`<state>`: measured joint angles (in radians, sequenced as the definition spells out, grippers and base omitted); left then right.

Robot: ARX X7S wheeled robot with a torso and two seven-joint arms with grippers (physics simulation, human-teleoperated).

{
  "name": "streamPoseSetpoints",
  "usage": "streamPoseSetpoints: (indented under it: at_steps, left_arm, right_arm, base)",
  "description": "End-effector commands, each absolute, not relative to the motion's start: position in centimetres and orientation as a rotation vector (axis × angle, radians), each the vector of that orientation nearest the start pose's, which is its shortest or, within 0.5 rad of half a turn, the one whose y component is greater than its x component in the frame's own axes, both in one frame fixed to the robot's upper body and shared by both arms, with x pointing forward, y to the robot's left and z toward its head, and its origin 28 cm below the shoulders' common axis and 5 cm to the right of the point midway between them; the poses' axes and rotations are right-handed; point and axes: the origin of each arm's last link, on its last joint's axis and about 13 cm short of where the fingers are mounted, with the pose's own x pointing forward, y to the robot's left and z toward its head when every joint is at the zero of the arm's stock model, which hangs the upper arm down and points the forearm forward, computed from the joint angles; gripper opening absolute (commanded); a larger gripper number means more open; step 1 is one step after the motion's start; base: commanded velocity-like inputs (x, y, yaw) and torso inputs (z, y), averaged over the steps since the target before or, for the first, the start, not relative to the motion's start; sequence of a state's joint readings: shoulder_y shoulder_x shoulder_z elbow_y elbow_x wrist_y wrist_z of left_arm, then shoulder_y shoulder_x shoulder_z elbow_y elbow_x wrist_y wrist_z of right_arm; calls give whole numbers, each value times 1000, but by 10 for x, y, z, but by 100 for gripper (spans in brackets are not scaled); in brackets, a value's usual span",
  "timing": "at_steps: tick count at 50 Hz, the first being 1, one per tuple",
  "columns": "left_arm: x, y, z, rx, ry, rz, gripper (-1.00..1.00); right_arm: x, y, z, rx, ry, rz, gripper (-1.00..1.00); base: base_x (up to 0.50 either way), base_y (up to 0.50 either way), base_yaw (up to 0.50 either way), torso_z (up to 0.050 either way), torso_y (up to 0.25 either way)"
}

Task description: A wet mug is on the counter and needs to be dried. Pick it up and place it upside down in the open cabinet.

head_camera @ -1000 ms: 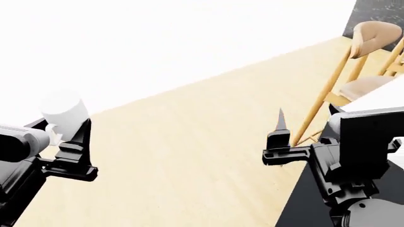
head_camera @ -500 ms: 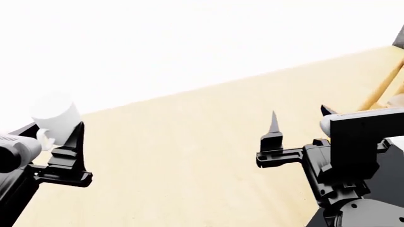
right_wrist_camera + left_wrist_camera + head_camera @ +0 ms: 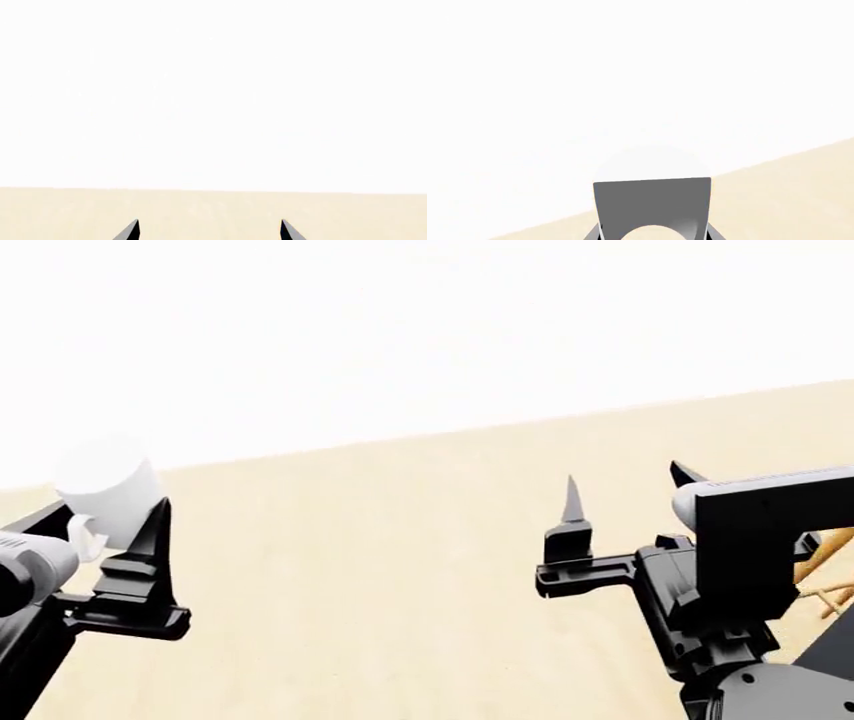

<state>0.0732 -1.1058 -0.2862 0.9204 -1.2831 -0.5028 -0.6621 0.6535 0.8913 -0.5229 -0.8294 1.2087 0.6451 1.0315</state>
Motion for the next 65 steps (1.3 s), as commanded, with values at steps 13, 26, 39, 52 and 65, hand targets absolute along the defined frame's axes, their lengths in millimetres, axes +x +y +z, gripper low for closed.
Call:
streamPoseSetpoints:
  at_steps: [13,26,39,52,65]
  left_arm:
    - [141,287,223,100,-101,-60,-100]
    - [141,287,222,95,-105,-57,-100]
    - [142,287,223,86,-103,-55,-100]
    - [140,287,222,89,-103,-58,-100]
    - [139,287,222,90,-106,-59,-100]
  right_arm:
    - [184,-112,209,-141,-70,44,100]
    - [184,-112,208,-141,-69,46,100]
    - [184,-112,209,-139,-69,47,100]
    - [182,-112,209,-133,-73,47,100]
    - [182,-113,209,-127,-78,44,100]
  base:
    - [15,81,500,0,0]
    - [8,80,500,0,0]
    - [2,81,500,0,0]
    - [-6,102,500,0,0]
    - [-15,111,500,0,0]
